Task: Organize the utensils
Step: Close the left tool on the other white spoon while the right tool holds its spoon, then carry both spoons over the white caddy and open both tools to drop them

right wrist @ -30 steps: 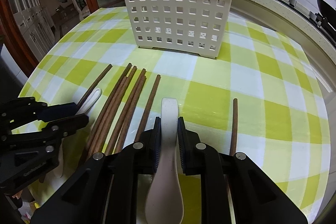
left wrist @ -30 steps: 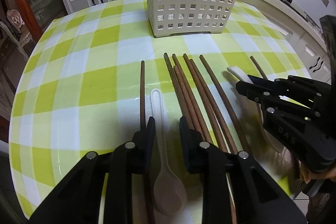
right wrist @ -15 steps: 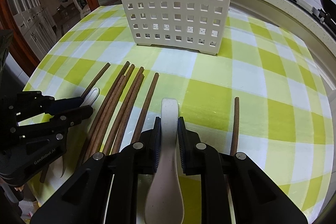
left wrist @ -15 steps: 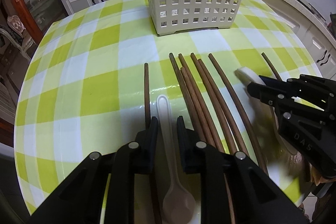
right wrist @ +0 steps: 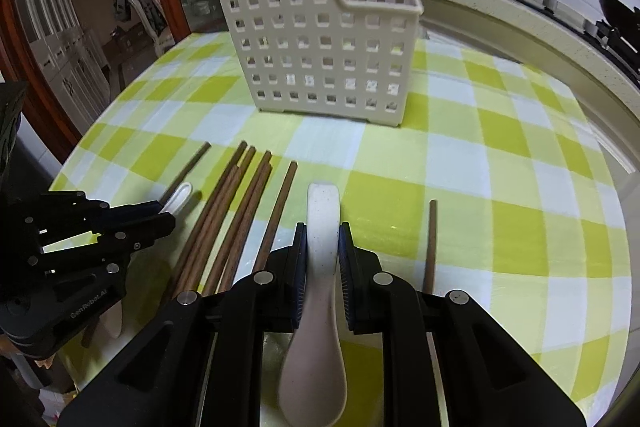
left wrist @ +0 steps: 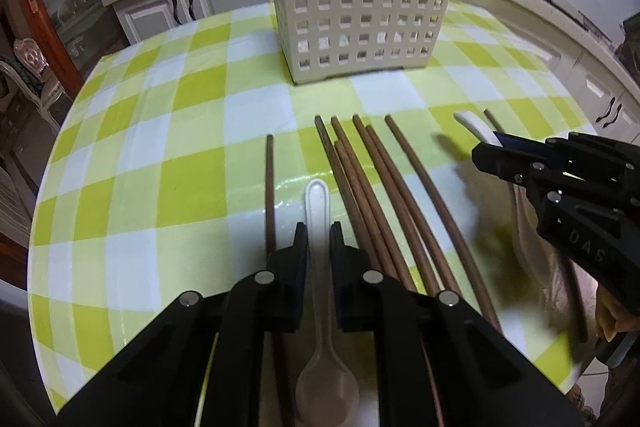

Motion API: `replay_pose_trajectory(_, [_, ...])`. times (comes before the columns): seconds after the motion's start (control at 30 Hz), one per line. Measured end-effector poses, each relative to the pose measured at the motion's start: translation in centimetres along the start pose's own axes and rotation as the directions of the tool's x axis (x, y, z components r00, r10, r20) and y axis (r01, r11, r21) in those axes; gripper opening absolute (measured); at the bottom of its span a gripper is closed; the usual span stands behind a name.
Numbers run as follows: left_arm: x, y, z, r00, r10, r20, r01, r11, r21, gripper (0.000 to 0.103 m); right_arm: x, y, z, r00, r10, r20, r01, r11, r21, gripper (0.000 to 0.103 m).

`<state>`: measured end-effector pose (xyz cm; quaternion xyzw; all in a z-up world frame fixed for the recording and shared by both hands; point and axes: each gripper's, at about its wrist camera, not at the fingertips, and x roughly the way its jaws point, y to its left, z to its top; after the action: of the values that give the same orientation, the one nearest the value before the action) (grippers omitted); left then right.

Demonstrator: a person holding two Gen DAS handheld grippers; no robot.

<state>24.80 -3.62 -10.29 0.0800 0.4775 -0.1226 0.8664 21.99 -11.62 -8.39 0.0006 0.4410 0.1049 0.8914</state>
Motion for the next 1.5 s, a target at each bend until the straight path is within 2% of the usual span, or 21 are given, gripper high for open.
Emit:
replay_pose_trajectory(0.43, [-7.5,-0.8,-1.5,0.987,-0.004,0.158,0.002,1.0,0.012,0.011,-5.6,0.5,-0.3,0.994,-0.004,0.113,0.005,1.0,-0.005,0.016])
replay_pose_trajectory(0.8, [-11.9,-1.7,-4.6,0.954,0.056,0.296,-0.057,0.998,-0.005,0.011,-8.8,1.0,-2.1,0.986,-0.026,0.166,0.027,1.0,-0.004,0.016])
replay_pose_trajectory(1.0, [-13.0,-2.4,-5.4,0.941,0.074,0.332,-0.077,0.997,-0.004,0.011,-10.0,1.3,-2.6,0.982,-0.035,0.186,0.036,0.999,-0.006,0.016])
replay_pose_trajectory(1.23, [-14.8,-2.1,-4.2,0.92,0.081,0.384,-0.078,0.997,-0.024,0.011,-11.7,1.6,-1.3,0.968,-0.041,0.246,0.046,0.999,-0.013,0.016])
replay_pose_trajectory(1.5, [-16.2,-1.3,0.5,0.907,0.049,0.417,-0.043,0.999,-0.024,0.011,-12.3,0.5,2.6,0.948,-0.036,0.317,0.041,0.999,-0.009,0.016])
